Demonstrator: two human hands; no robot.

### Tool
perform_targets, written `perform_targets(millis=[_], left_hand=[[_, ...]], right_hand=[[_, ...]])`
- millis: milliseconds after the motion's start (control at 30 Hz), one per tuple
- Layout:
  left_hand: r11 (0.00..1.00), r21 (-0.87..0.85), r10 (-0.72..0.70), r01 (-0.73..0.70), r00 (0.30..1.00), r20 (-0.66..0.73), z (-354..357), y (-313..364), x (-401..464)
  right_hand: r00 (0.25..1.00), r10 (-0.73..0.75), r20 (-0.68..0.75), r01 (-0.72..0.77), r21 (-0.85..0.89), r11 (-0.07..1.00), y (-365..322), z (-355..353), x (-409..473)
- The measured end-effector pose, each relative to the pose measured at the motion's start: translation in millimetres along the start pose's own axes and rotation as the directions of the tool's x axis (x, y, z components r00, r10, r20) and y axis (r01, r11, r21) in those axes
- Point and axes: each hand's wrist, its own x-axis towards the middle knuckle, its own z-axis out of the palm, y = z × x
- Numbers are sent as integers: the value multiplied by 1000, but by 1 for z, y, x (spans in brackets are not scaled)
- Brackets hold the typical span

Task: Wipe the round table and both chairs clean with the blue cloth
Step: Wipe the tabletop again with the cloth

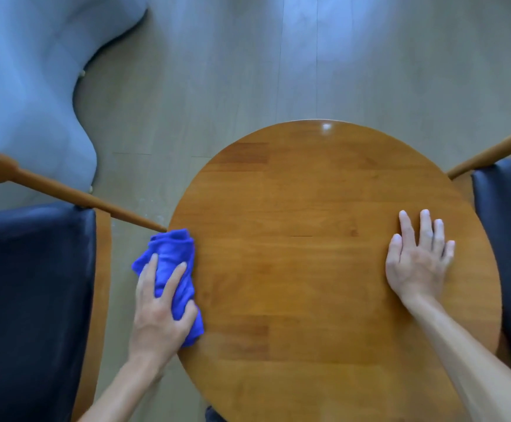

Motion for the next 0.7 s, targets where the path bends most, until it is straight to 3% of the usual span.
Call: perform_targets(millis=[67, 167, 267, 400, 467, 533, 600, 700], left_hand=[[999, -6, -49, 49, 998, -46, 10, 8, -27], [994, 5, 106, -106, 992, -62, 47, 66, -74], [968, -13, 252, -252, 962, 101, 88, 148, -108], [991, -71, 125, -109, 951, 283, 109, 229, -114], [970, -210, 159, -122, 972, 171, 101, 216, -109], [962, -224, 178, -157, 981, 75, 82, 177, -90], [993, -57, 106, -103, 993, 60, 64, 125, -56], [975, 223, -47, -1, 977, 208, 45, 67, -9]], right_hand=[[1000, -8, 5, 8, -2, 1000, -1, 0, -1], [999, -11, 34, 11, -7, 1000, 2, 1, 0], [993, -14, 117, 8, 45, 999, 5, -4, 2], [986, -100, 133, 70, 209, 975, 7, -29, -23], [984, -152, 89, 118, 308, 944, 1, -39, -68], [976, -198, 96, 156, 335, 929, -14, -35, -125], [973, -203, 109, 170, 257, 951, -38, -22, -162], [992, -35, 122, 14, 166, 986, -85, -9, -181]])
